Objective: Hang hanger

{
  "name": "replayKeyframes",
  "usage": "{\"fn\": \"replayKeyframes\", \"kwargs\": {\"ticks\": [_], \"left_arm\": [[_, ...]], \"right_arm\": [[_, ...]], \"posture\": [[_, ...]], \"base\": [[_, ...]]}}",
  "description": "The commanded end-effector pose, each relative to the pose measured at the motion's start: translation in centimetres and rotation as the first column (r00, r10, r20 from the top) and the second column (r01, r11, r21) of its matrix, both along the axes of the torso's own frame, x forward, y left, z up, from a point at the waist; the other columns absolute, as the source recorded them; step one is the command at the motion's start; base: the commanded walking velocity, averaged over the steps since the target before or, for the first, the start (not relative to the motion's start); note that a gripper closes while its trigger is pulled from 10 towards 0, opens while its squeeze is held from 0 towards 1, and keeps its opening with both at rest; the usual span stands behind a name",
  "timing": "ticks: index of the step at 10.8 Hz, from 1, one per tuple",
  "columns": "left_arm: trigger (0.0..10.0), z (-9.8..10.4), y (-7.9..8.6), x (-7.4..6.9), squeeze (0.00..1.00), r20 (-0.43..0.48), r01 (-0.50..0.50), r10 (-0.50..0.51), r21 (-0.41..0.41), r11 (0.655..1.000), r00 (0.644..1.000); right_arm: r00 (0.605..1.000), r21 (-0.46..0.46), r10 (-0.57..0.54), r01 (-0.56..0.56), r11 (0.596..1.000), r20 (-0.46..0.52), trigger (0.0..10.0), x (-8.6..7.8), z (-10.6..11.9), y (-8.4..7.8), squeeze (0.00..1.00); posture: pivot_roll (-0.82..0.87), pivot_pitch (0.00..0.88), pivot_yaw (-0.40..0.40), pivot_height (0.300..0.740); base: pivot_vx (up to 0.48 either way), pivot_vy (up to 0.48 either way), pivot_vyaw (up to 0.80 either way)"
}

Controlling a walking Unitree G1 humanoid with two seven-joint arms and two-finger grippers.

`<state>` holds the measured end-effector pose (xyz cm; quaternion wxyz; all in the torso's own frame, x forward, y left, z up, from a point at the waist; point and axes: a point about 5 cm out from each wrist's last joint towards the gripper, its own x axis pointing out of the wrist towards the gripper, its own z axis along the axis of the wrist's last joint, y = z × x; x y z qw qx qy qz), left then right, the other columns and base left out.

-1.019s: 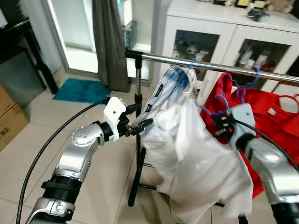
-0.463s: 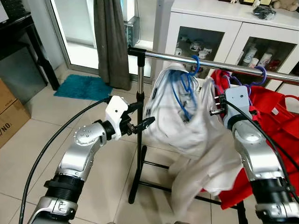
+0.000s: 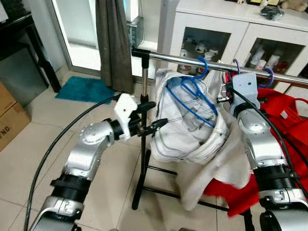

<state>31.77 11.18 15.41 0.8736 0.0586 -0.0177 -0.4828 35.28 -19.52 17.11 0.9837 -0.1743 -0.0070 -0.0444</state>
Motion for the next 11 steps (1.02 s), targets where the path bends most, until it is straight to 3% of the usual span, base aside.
{"fn": "replayKeyframes", "kwargs": {"ticks": [1,4,6,8,11], "left_arm": [[10.0,0.5,-0.5,0.2,0.00,0.011,0.031,-0.031,0.001,1.000,0.999],[10.0,1.0,-1.1,0.0,0.00,0.009,0.120,-0.119,-0.024,0.993,0.993],[10.0,1.6,-1.7,-0.1,0.00,0.009,0.204,-0.204,-0.032,0.978,0.979],[10.0,2.7,-2.9,0.6,0.00,0.033,0.256,-0.255,-0.022,0.966,0.966],[10.0,2.8,-3.2,0.5,0.00,0.028,0.289,-0.288,-0.027,0.957,0.957]], "right_arm": [[0.998,0.002,0.002,-0.002,1.000,0.058,10.0,0.4,1.3,-0.1,0.00],[0.998,0.032,0.051,-0.050,0.998,-0.039,10.0,1.8,1.0,-0.8,0.00],[0.995,0.118,0.054,-0.044,0.992,-0.080,10.0,2.8,1.0,-1.1,0.00],[0.978,0.206,0.049,-0.006,0.979,-0.205,10.0,4.1,-0.1,-1.4,0.00],[0.944,0.242,0.069,0.012,0.970,-0.322,10.0,3.8,-2.4,-1.2,0.00]], "posture": [[-0.16,0.000,-0.062,0.740],[-0.17,0.000,-0.052,0.740],[-0.16,0.000,-0.053,0.740],[-0.16,0.000,-0.040,0.740],[-0.17,0.000,-0.028,0.740]], "base": [[0.000,0.000,0.00],[0.000,0.000,0.00],[0.000,0.000,0.00],[0.000,0.000,0.00],[0.000,0.000,0.00]]}}
